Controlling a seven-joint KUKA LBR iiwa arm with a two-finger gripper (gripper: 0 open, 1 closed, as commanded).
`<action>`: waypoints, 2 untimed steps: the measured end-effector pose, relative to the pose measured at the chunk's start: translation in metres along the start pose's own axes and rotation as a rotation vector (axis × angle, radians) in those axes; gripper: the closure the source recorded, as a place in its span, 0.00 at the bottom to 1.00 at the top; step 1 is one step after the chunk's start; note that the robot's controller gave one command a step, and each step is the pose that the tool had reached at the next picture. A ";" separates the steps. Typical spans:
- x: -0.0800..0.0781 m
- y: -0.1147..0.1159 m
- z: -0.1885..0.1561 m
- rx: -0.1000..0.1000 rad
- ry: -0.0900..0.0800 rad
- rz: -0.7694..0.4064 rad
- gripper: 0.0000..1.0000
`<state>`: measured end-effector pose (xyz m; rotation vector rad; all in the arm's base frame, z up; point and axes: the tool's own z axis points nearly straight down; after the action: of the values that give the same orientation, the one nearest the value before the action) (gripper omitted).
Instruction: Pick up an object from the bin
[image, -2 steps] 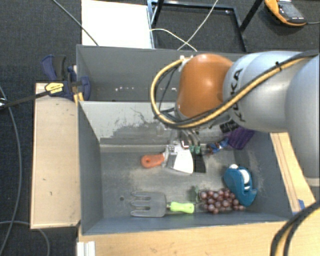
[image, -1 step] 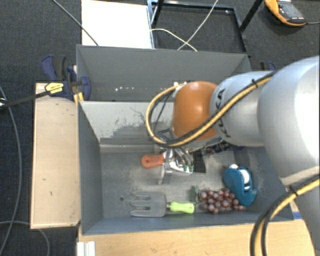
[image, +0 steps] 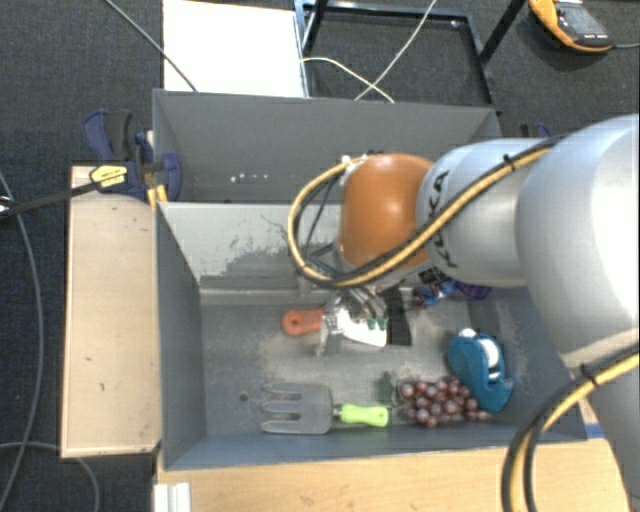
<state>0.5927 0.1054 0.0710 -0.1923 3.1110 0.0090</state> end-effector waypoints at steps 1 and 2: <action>0.016 -0.003 -0.001 0.004 0.031 0.136 1.00; 0.016 -0.003 -0.001 0.004 0.031 0.137 1.00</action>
Offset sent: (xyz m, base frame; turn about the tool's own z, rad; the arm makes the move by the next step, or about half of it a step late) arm 0.0000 0.0000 0.0000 0.0000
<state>0.5776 0.1007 0.0719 0.0213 3.1478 0.0026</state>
